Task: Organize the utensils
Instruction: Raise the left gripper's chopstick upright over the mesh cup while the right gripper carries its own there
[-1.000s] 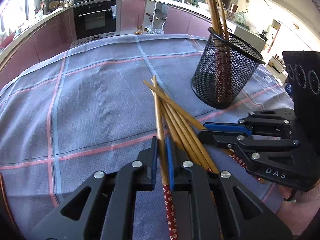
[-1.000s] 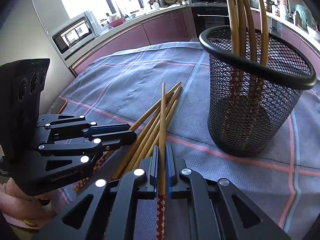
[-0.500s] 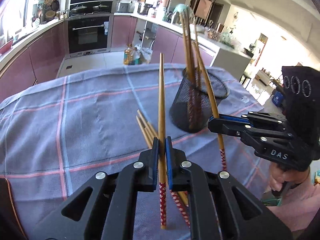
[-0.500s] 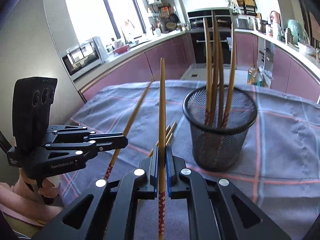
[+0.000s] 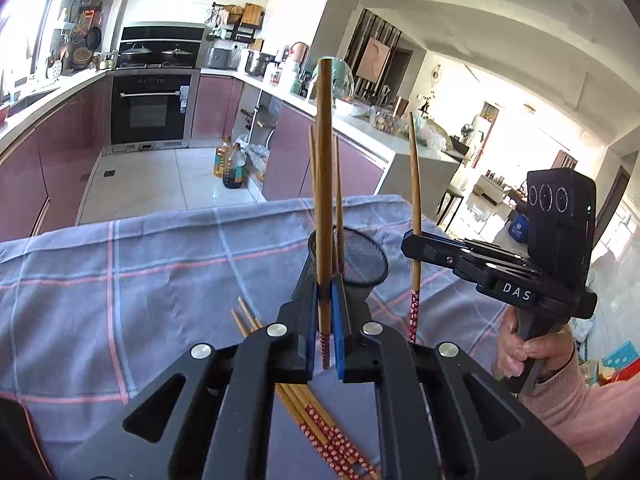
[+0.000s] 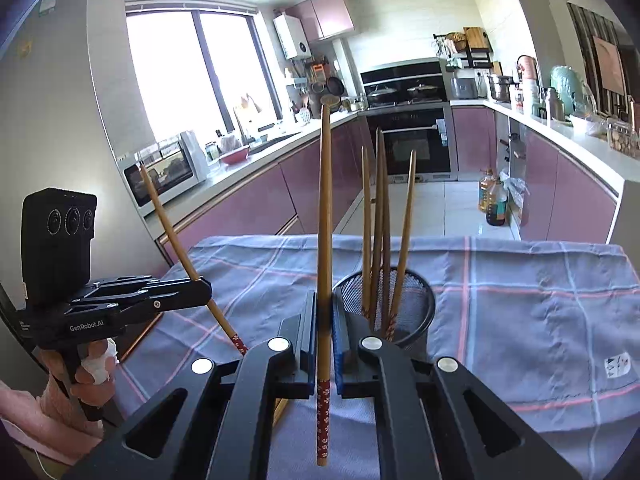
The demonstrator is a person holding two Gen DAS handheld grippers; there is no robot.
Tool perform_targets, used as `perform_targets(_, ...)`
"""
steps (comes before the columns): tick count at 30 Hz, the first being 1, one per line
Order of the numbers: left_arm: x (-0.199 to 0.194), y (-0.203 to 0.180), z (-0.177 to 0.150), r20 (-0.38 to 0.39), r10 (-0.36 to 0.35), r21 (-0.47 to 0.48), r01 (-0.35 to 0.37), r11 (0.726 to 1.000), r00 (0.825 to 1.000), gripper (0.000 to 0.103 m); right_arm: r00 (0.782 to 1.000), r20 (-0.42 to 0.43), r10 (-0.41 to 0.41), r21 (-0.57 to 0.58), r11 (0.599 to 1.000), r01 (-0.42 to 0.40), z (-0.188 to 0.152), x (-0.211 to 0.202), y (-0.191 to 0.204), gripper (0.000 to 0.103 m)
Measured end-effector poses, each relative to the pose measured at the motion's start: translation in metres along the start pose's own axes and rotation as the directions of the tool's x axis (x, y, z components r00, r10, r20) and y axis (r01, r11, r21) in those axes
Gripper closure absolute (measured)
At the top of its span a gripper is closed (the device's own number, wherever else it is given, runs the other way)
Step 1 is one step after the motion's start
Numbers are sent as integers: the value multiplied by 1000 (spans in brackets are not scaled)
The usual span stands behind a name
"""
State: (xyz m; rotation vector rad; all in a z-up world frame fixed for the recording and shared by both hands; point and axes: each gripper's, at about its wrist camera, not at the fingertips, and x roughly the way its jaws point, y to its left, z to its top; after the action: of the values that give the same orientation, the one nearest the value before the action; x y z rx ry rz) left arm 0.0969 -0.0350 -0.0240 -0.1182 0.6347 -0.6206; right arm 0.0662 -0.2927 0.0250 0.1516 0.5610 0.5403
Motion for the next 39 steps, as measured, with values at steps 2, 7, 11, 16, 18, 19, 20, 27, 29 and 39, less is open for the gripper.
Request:
perform_targets(2,-1,-4,7,25,-6,1,6,1000,1000,96,1000,28,-12,-1,1000,12,8,-3,-4,97)
perform_targets(7,-2,-12,35,76,-33,15,32,999,997,96,996,87,-16,4,1000,16,30,-9,-13,97)
perform_targets(11,-3,-22,52,113,-36,42,32,999,993,96,992,123,-23,9,1000,22,44,-8,-19,97)
perform_targets(16,8,-32,65,110,-30,64,23,998,994,96,988,153,-37,23,999,34,57,-3,-27,97)
perform_targets(18,13,-36,67,100,-11,79,3,997,995,96,986,160,-45,25,999,42,59,0,-29,97)
perform_targets(19,17,-37,69,92,-9,86,1,996,996,96,985,162,-55,26,998,51,60,3,-31,97)
perform_targets(20,19,-38,68,81,-8,92,0,996,997,96,985,162,-60,28,998,56,59,6,-32,97)
perform_targets(27,42,-38,62,8,42,124,-42,991,999,96,989,128,-76,56,996,69,50,29,-40,97)
perform_targets(29,47,-39,59,-14,45,139,-43,989,999,96,991,110,-82,56,995,77,47,35,-41,97)
perform_targets(39,65,-41,51,-100,78,173,-59,983,992,95,996,-37,-87,34,996,88,32,52,-41,97)
